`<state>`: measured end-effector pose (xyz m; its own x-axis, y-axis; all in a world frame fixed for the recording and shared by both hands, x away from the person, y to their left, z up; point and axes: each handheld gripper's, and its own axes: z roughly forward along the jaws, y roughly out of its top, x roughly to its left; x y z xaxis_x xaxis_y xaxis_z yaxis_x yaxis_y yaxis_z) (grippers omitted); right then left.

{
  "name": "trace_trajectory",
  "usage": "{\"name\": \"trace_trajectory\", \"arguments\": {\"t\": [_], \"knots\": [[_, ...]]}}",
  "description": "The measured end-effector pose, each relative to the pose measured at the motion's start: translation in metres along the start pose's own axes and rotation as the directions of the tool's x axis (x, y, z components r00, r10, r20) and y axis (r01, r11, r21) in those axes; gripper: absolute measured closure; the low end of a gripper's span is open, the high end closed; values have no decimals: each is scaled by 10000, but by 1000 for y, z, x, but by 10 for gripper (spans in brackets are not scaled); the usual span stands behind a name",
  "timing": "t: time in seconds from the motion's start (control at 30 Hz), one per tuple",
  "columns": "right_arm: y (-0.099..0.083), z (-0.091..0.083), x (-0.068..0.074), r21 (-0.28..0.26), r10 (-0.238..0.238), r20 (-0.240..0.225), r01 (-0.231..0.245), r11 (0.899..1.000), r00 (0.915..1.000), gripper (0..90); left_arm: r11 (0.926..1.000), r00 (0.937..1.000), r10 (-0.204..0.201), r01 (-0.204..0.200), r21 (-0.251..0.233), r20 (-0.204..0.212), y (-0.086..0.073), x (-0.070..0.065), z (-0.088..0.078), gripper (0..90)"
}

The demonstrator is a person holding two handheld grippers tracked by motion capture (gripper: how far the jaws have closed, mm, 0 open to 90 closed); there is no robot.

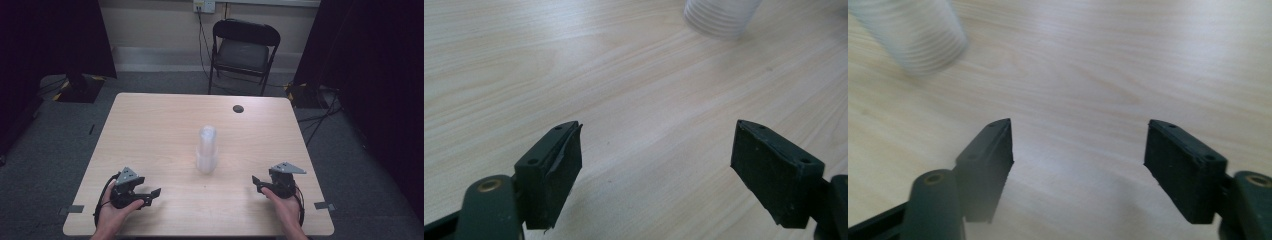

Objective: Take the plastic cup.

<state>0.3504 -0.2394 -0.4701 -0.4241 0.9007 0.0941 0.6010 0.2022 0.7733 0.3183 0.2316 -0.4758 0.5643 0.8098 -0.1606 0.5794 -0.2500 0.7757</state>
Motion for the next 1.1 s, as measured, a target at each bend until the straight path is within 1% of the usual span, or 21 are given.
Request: {"name": "trace_trajectory", "arguments": {"t": [0.03, 0.07, 0.1, 0.17, 0.2, 0.23, 0.3, 0.33, 0.4, 0.47, 0.5, 0.53, 0.6, 0.63, 0.7, 0.8, 0.83, 0.87, 0.97, 1.0, 1.1], "knots": [[1, -2, -2, 84, 169, -262, -167, 9998, 9995, 304, 10000, 10000, -23, 23, -27, 2, 1, 0, 0, 208], [2, -4, -2, 25, 97, -266, -96, 10000, 9996, 304, 10000, 10000, -59, 59, -18, 61, 1, 0, 1, 208], [2, -5, -2, -23, -23, -151, 22, 10000, 9999, 304, 10000, 9999, -48, 48, 41, 88, 1, 1, 1, 208], [4, -6, -3, -151, 52, -448, -58, 9999, 9990, 304, 10000, 10000, 1, -2, 37, 60, 1, 2, 3, 209], [5, -7, -3, -257, 33, -527, -47, 9997, 9986, 308, 10000, 9999, 18, -18, 13, 121, 2, 2, 4, 212], [6, -7, -2, -361, -32, -711, 6, 9993, 9975, 326, 10000, 9999, 28, -27, -53, 109, 3, 2, 5, 215], [8, -8, 1, -471, -107, -1153, 53, 9989, 9933, 333, 9999, 9999, 90, -89, -100, 95, 4, 1, 5, 216], [9, -7, 4, -640, -224, -1372, 137, 9979, 9903, 334, 9998, 9998, 168, -167, -102, 95, 4, 1, 5, 216], [11, -6, 8, -660, -320, -1652, 214, 9976, 9857, 325, 9998, 9999, 130, -128, -164, 105, 5, 0, 5, 216], [11, -4, 13, -723, -419, -1787, 293, 9970, 9830, 320, 9999, 9997, 169, -169, -37, 200, 5, 0, 4, 220], [11, -4, 14, -720, -427, -1837, 299, 9970, 9821, 310, 9999, 9997, 118, -118, 9, 216, 5, -1, 4, 226], [12, -3, 16, -786, -505, -1814, 367, 9962, 9821, 316, 9999, 9997, 143, -144, 61, 185, 5, -1, 5, 226], [14, -2, 20, -712, -831, -1790, 714, 9949, 9803, 320, 9999, 9995, 152, -154, 76, 285, 4, -1, 6, 225], [15, -2, 22, -753, -915, -1858, 786, 9941, 9783, 321, 9998, 9994, 169, -172, 103, 287, 4, -1, 5, 225], [18, -2, 27, -1046, -1143, -1960, 951, 9900, 9739, 319, 10000, 9994, 49, -47, -40, 350, 4, -3, 5, 224], [24, -2, 37, -1216, -1383, -2089, 1146, 9859, 9681, 313, 9999, 9992, 108, -106, -60, 380, 3, -4, 3, 223], [26, -2, 39, -1146, -1417, -2260, 1182, 9864, 9638, 336, 9999, 9992, 127, -124, -72, 392, 3, -5, 3, 222], [28, -2, 41, -1134, -1516, -2520, 1264, 9855, 9558, 373, 9997, 9990, 236, -236, -4, 368, 4, -5, 2, 222], [35, -3, 44, -1284, -1758, -2861, 1441, 9812, 9420, 434, 9994, 9989, 330, -326, -127, 335, 5, -7, 2, 222], [38, -3, 46, -1348, -1777, -2816, 1444, 9803, 9429, 433, 9994, 9990, 306, -301, -181, 319, 5, -8, 1, 222], [45, -1, 50, -1413, -2053, -2803, 1712, 9750, 9377, 445, 9989, 9986, 442, -437, -144, 297, 5, -8, 1, 222]]}}
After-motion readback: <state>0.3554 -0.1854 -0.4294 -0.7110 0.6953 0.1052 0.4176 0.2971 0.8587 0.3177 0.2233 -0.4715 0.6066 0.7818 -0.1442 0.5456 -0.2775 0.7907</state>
